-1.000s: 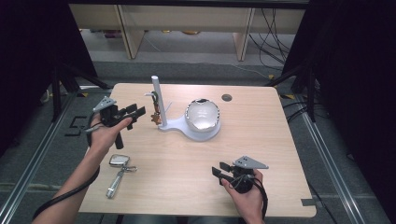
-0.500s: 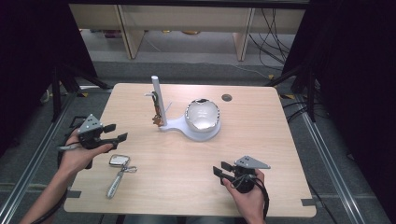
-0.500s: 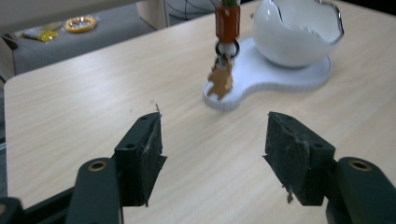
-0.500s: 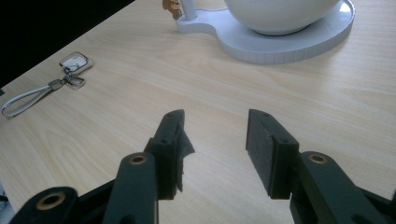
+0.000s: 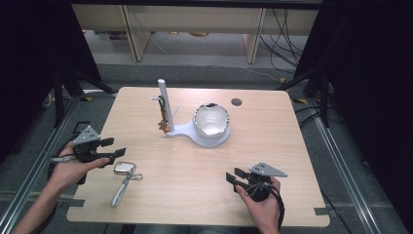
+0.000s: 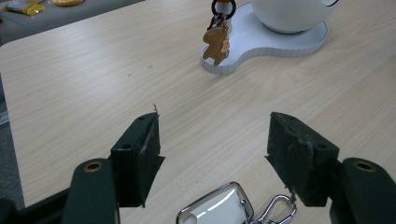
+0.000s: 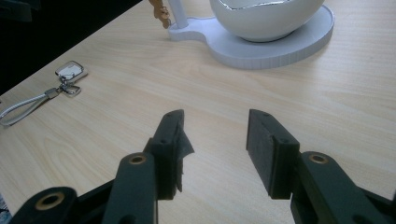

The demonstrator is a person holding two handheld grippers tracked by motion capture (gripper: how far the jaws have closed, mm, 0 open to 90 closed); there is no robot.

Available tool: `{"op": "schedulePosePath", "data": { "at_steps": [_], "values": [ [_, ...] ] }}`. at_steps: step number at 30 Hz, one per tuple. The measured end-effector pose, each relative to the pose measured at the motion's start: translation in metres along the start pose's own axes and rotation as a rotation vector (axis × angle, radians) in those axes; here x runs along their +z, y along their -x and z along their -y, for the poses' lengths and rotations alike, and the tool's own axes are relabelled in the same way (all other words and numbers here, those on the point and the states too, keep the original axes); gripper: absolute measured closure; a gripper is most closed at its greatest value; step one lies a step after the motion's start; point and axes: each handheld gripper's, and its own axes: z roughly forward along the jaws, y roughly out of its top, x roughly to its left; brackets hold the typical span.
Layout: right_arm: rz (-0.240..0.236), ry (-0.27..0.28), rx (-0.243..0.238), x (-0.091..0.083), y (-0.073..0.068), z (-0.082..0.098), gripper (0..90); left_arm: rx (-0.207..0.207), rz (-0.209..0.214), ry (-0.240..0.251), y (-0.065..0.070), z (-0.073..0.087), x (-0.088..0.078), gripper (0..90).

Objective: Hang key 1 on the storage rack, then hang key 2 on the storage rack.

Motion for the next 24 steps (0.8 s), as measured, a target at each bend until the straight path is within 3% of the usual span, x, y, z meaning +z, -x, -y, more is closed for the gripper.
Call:
{"op": "schedulePosePath", "data": {
  "at_steps": [1, 3, 7, 9, 10, 11, 13, 15, 17, 19, 22, 24],
  "values": [
    [0.006, 0.001, 0.028, 0.0, -0.002, 0.0, 57.2, 0.006, 0.002, -0.012, 0.0, 0.0, 0.001, 33.6],
    [0.01, 0.017, -0.024, -0.001, 0.002, -0.001, 57.2, 0.033, 0.009, -0.046, 0.0, 0.001, 0.002, 33.0],
    [-0.005, 0.016, -0.004, 0.0, 0.002, -0.004, 57.2, 0.07, 0.026, -0.084, 0.005, 0.005, 0.006, 30.1],
    [-0.015, 0.014, 0.012, 0.001, 0.001, -0.004, 57.2, 0.143, 0.031, -0.136, 0.008, 0.008, 0.009, 28.7],
    [-0.018, 0.006, 0.013, 0.0, 0.001, -0.005, 57.1, 0.157, 0.036, -0.155, 0.01, 0.009, 0.01, 28.4],
    [-0.008, 0.02, -0.03, 0.0, 0.004, -0.006, 57.1, 0.175, 0.048, -0.164, 0.01, 0.009, 0.012, 28.4],
    [-0.028, 0.023, -0.024, 0.001, 0.005, -0.007, 57.0, 0.18, 0.074, -0.187, 0.013, 0.009, 0.016, 28.6],
    [-0.02, 0.012, -0.006, 0.0, 0.004, -0.007, 56.9, 0.222, 0.085, -0.221, 0.014, 0.009, 0.02, 28.8],
    [-0.016, 0.01, -0.031, 0.0, 0.007, -0.007, 56.7, 0.243, 0.095, -0.236, 0.018, 0.008, 0.024, 29.5],
    [-0.029, 0.007, 0.002, -0.001, 0.007, -0.006, 56.5, 0.267, 0.118, -0.244, 0.021, 0.008, 0.025, 32.5],
    [-0.026, 0.006, -0.012, -0.001, 0.01, -0.006, 56.4, 0.289, 0.133, -0.258, 0.025, 0.009, 0.026, 34.4],
    [-0.004, -0.001, -0.007, -0.003, 0.009, -0.006, 56.4, 0.274, 0.123, -0.263, 0.028, 0.013, 0.025, 35.7]
  ]
}}
